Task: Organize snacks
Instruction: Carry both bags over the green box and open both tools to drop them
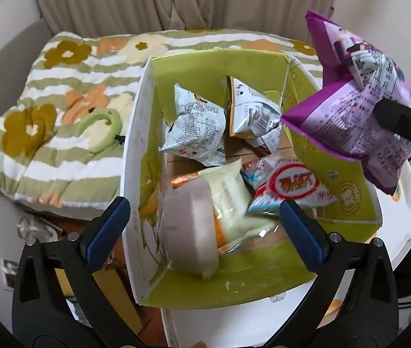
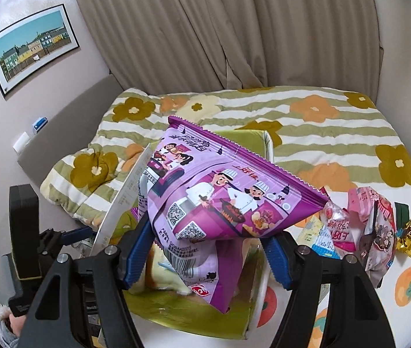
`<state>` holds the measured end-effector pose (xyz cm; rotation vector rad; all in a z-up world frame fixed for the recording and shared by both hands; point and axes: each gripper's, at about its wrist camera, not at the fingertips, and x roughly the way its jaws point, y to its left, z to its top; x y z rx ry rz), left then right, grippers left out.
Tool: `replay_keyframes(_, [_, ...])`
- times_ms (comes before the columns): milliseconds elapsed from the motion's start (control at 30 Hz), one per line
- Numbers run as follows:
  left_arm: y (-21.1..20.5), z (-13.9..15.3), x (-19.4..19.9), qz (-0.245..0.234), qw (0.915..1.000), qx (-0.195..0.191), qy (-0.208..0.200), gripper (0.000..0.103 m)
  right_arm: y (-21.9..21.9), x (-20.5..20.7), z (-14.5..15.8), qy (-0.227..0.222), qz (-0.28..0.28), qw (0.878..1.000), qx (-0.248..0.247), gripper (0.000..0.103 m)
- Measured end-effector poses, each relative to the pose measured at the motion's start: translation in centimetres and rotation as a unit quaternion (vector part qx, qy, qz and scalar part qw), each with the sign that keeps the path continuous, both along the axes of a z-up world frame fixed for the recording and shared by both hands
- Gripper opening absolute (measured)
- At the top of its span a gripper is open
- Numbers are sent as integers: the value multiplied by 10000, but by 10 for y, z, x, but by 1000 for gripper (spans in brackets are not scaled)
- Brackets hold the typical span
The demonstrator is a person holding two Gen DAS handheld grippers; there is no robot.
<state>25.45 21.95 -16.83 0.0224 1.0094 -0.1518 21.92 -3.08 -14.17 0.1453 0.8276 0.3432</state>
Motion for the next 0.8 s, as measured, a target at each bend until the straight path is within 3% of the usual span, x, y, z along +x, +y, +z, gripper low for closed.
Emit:
replay_keyframes(333, [4,-9,-1,189,9997,46,147,102,10,31,-11,225,145,9996,71,66])
replay_keyframes(500, [7,-6,3,322,9994,49,151,102,15,59,-24,601,204,9977,250,70])
replay_keyframes(533, [8,-6,4,341,9993,37,153,102,16,62,-27,664,217,9971,299,74])
replay_keyframes(567, [8,-7,4,365,9992,33,161,102,16,65,-30,677,235,9967,392,89])
replay_keyframes(633, [7,-8,3,393,9990,91,186,102,14,65,-33,612,273,9961,575,103])
replay_keyframes(733, [4,-12,-1,427,9986,201,239,102,9,53,-30,345,329,9962,731,103])
replay_keyframes(800, [2,-14,-5,433,9986,163,274,102,10,45,-31,277,350,9977,513,103])
